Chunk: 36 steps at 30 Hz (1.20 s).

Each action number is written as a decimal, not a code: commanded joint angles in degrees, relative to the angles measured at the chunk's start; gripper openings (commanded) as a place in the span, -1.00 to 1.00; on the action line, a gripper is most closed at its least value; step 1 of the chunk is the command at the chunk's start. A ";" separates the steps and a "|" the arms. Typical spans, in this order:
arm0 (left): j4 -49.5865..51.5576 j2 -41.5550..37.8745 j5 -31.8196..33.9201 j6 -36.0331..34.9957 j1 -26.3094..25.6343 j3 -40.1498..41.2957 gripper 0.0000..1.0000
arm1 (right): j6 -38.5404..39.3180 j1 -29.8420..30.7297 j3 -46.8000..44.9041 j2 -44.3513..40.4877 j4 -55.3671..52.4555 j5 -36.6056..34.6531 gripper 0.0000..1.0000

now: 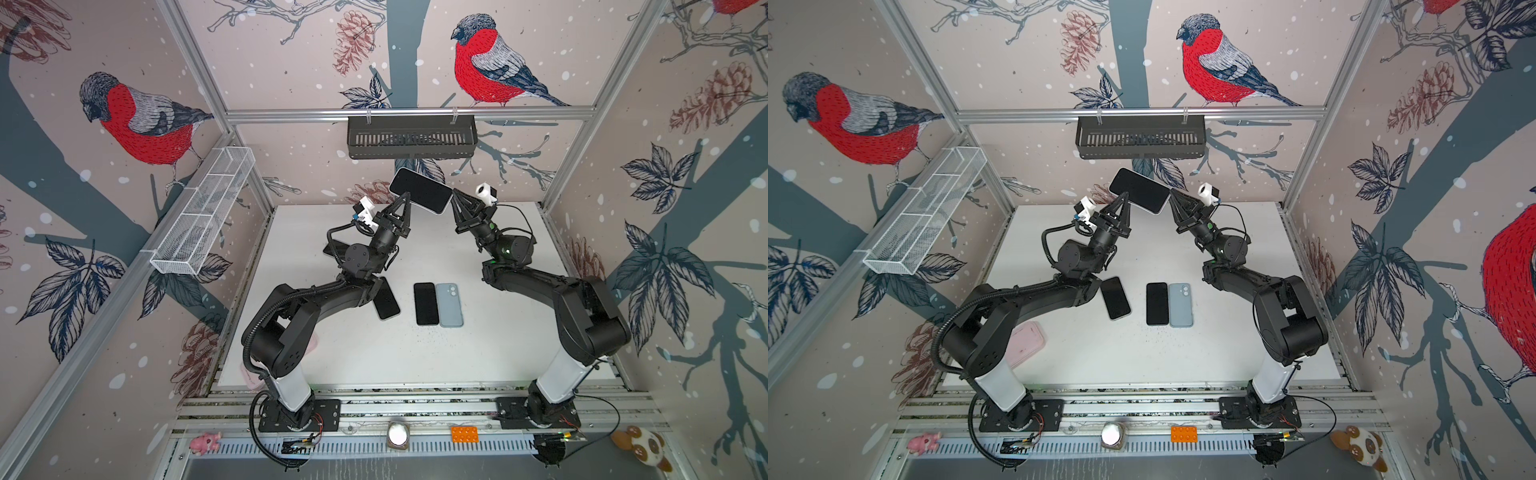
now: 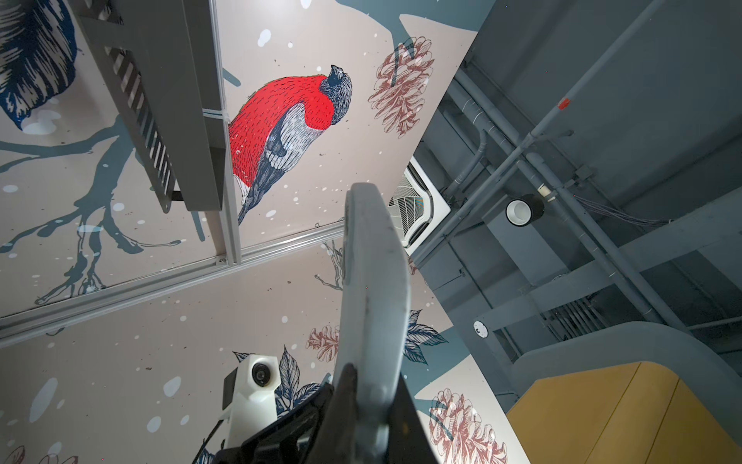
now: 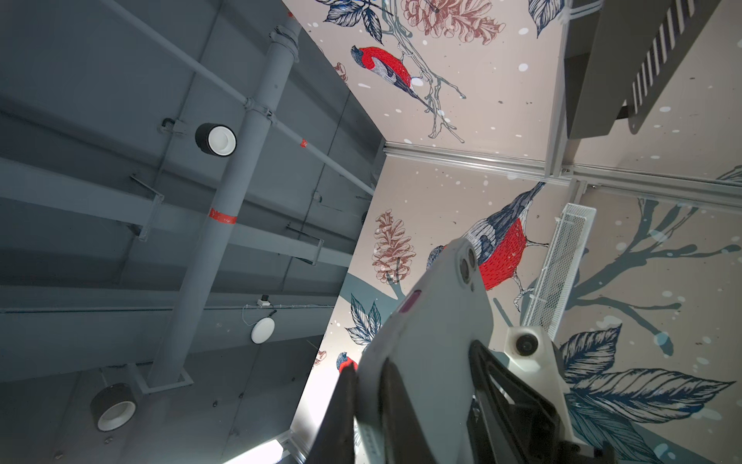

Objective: Take the phone out of the phone case
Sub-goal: Remove the phone case from the phone.

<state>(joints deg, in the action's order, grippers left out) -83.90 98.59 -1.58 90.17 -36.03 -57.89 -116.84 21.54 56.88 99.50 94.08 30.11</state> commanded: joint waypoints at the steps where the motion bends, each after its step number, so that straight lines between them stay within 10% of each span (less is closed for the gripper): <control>1: -10.14 0.15 -7.73 2.43 -0.26 -1.84 -1.00 | -1.86 0.62 1.06 1.17 12.95 1.40 -0.71; 36: -17.05 5.48 -3.47 3.70 -0.97 -7.39 -1.00 | -6.98 3.94 9.94 7.80 12.88 -4.09 -0.65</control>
<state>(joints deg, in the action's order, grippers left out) -86.24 103.88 3.51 91.50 -35.97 -63.79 -119.81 24.58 67.18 106.69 94.11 20.86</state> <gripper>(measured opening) 0.127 0.172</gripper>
